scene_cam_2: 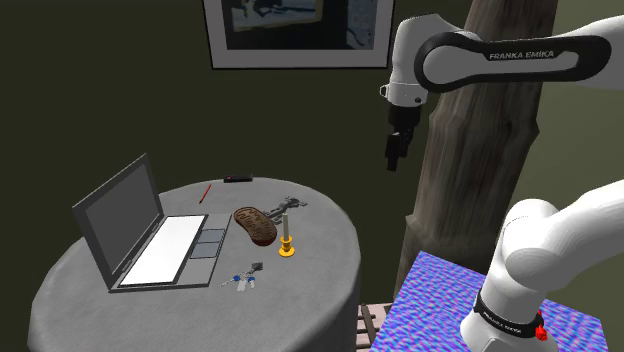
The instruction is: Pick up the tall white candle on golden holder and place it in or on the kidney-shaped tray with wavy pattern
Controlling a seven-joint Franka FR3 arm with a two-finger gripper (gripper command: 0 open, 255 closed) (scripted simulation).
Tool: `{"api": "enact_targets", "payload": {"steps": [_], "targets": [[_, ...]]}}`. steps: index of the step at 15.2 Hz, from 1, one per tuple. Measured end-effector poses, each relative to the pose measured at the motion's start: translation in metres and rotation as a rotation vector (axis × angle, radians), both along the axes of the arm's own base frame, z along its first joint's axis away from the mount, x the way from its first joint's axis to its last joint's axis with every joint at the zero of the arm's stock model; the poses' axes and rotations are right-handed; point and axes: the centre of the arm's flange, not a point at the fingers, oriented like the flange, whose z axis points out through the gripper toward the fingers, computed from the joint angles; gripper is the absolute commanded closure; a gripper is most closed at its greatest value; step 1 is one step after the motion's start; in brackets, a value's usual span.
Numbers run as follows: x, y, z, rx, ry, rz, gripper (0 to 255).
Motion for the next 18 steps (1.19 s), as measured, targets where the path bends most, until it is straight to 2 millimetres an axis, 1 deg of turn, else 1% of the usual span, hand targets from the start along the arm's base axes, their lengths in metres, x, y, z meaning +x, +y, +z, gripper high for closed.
{"api": "enact_targets", "payload": {"steps": [1,2,6,7,9,11,13,14,17,18], "targets": [[0.000,0.000,0.000,0.000,0.000,0.000,0],[0.004,0.003,-0.003,0.001,-0.002,0.000,0],[0.035,0.022,-0.025,0.010,-0.019,0.001,0],[0.044,0.025,-0.032,0.013,-0.024,0.001,0],[0.064,0.038,-0.040,0.018,-0.036,0.001,0],[0.079,0.049,-0.056,0.024,-0.046,0.001,0],[0.100,0.061,-0.066,0.030,-0.057,0.001,0],[0.107,0.067,-0.071,0.032,-0.063,0.001,0],[0.137,0.086,-0.091,0.041,-0.078,0.001,0],[0.149,0.090,-0.094,0.043,-0.083,0.001,0]]}}
